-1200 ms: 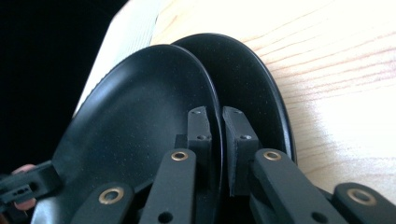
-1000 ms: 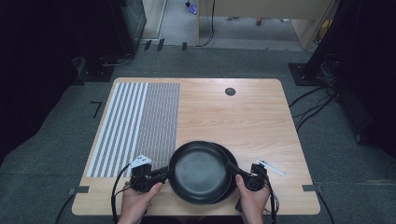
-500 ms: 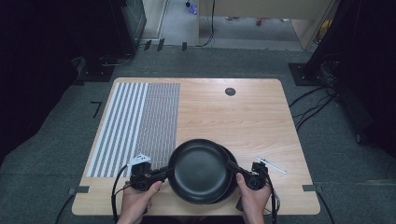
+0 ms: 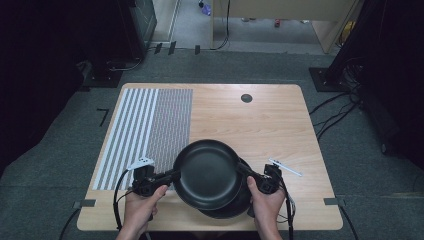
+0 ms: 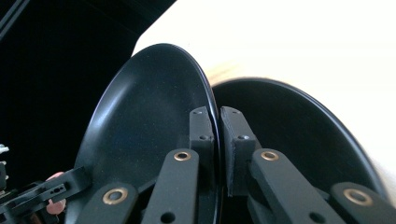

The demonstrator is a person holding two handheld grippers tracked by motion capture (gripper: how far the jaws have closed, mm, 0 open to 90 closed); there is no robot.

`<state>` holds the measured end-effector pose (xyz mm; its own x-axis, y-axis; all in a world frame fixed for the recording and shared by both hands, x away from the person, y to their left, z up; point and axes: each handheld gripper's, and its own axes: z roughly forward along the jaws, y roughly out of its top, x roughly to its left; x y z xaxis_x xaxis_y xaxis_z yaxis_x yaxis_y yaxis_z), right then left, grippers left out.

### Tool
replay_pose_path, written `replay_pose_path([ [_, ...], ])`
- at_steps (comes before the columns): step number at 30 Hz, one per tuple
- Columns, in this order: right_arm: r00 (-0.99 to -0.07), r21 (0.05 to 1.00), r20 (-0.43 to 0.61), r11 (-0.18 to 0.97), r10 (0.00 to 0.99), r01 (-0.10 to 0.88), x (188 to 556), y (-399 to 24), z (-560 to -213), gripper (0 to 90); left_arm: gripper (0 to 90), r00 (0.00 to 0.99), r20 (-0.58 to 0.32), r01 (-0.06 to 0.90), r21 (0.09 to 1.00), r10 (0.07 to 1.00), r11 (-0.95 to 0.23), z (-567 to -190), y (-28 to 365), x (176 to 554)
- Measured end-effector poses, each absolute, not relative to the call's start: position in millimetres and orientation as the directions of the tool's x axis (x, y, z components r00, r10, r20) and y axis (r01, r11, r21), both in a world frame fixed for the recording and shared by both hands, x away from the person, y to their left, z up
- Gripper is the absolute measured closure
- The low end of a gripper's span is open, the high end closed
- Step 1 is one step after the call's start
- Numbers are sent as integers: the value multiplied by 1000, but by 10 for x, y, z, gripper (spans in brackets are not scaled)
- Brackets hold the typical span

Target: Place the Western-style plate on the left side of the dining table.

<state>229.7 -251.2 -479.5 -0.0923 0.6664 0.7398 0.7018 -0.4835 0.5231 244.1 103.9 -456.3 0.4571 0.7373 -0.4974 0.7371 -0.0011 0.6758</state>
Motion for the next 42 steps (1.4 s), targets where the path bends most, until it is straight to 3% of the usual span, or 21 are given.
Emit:
replay_pose_path([
  [20, -160, 544, 722, -409, 673, 733, 2958, -1913, -4480, 847, 749, 358, -503, 703, 699, 786, 128, -4374, 1580, 2788],
  [42, -213, 541, 683, -288, 698, 790, 3712, -1243, -4463, 839, 747, 218, -531, 697, 672, 819, 250, -4489, 2114, 3050],
])
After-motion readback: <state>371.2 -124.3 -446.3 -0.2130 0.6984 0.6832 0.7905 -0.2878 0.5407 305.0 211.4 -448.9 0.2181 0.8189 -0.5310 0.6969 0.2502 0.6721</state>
